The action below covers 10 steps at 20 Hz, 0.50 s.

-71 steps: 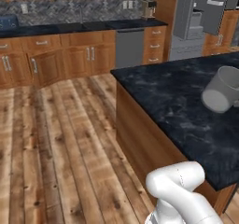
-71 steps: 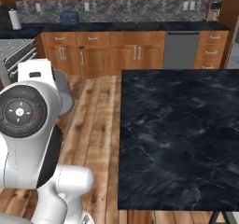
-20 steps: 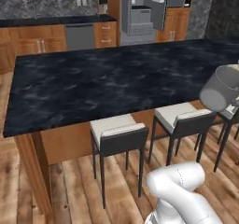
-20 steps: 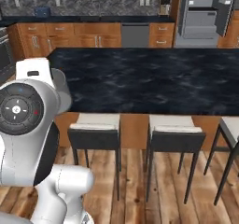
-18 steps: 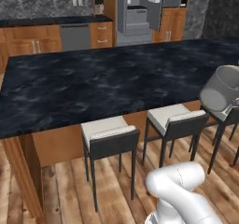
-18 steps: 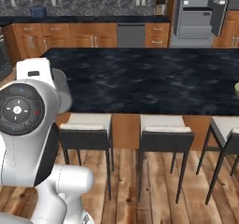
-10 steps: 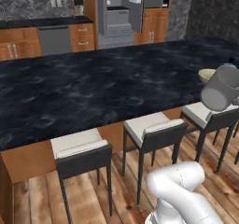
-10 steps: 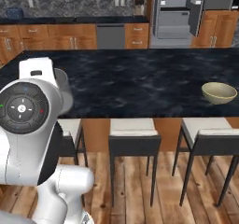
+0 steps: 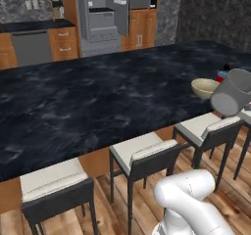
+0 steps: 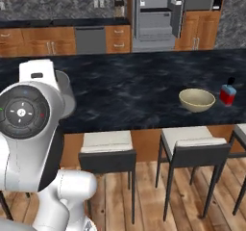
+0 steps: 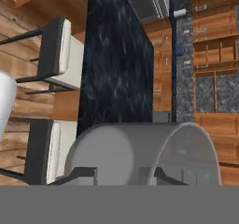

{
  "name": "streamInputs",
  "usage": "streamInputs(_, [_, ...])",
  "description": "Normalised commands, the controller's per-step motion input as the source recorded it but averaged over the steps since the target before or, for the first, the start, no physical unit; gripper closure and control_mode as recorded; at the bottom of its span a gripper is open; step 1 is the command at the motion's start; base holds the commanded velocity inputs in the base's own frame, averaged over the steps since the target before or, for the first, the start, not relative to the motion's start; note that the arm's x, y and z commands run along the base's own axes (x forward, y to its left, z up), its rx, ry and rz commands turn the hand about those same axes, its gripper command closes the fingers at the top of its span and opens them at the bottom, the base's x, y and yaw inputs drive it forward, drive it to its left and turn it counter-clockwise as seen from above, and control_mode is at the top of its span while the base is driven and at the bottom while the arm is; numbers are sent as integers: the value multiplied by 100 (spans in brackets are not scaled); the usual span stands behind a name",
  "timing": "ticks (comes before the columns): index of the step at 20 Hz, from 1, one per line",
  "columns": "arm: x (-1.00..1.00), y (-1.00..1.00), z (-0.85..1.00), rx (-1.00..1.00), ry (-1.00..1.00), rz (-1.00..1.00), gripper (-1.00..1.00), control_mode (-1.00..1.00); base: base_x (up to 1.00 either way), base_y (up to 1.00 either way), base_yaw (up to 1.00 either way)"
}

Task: There is a bowl on the dining counter. Grab a lemon wedge from the fridge and place it in the bowl. Then get the liquor bottle and glass cup from the cabinet and place them next to the bowl.

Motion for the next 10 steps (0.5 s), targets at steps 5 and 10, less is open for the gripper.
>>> streamInputs(5, [0,0,0,0,0,0,100,100,82,-32,-20])
streamInputs(10, [0,0,0,0,0,0,100,100,90,-36,-16])
